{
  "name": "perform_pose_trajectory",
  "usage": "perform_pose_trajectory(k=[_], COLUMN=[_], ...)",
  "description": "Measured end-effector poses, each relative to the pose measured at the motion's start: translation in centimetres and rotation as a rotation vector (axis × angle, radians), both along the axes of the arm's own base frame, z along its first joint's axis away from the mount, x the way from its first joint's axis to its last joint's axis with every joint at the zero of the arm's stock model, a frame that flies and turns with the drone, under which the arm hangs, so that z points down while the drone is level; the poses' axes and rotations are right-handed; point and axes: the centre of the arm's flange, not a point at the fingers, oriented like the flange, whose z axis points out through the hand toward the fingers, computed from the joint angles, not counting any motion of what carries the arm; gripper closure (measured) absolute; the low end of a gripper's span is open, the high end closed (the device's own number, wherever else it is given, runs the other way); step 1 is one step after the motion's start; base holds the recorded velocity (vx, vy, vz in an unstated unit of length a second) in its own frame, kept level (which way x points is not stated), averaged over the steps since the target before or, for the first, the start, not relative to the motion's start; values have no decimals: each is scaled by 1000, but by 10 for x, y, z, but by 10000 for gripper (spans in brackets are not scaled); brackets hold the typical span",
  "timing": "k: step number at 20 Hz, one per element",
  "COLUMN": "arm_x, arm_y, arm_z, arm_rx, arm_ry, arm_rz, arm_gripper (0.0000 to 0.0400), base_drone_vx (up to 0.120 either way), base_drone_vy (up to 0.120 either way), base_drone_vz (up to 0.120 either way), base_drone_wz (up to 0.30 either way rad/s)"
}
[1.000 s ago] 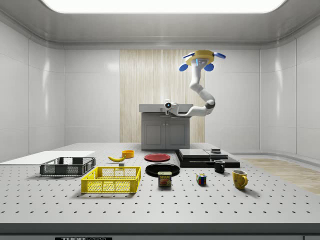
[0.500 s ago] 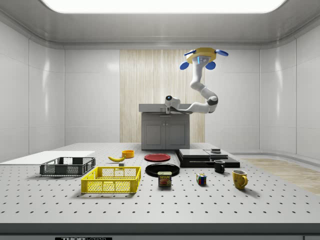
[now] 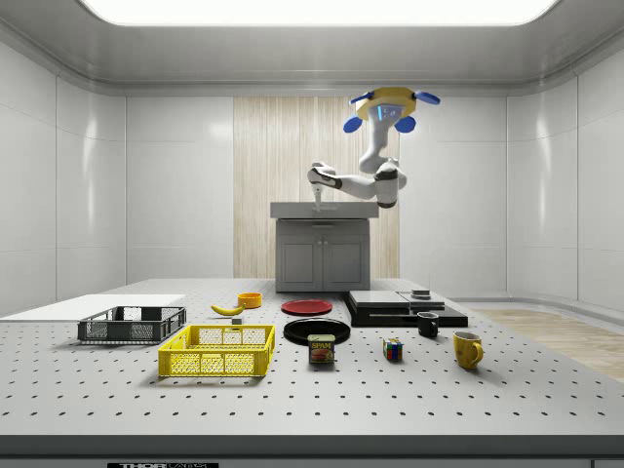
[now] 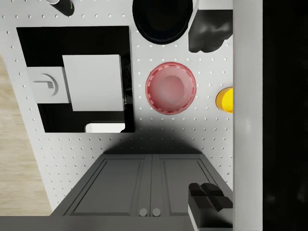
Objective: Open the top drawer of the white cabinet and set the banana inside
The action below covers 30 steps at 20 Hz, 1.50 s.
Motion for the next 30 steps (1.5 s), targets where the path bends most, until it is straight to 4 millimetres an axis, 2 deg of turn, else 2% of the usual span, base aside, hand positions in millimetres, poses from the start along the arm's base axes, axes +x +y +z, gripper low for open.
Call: perform_pose_trajectory(k=[5, 22, 30], arm_x=[0, 0, 0], arm_y=[11, 19, 19], arm_z=[-3, -4, -4], arm_rx=[112, 185, 188], arm_ry=[3, 5, 6], arm_rz=[-1, -3, -3], arm_gripper=[0, 0, 0], base_drone_vx=[120, 120, 120], base_drone_vy=[120, 120, 5], base_drone_vz=[-8, -120, -120], base_drone_wz=[0, 0, 0])
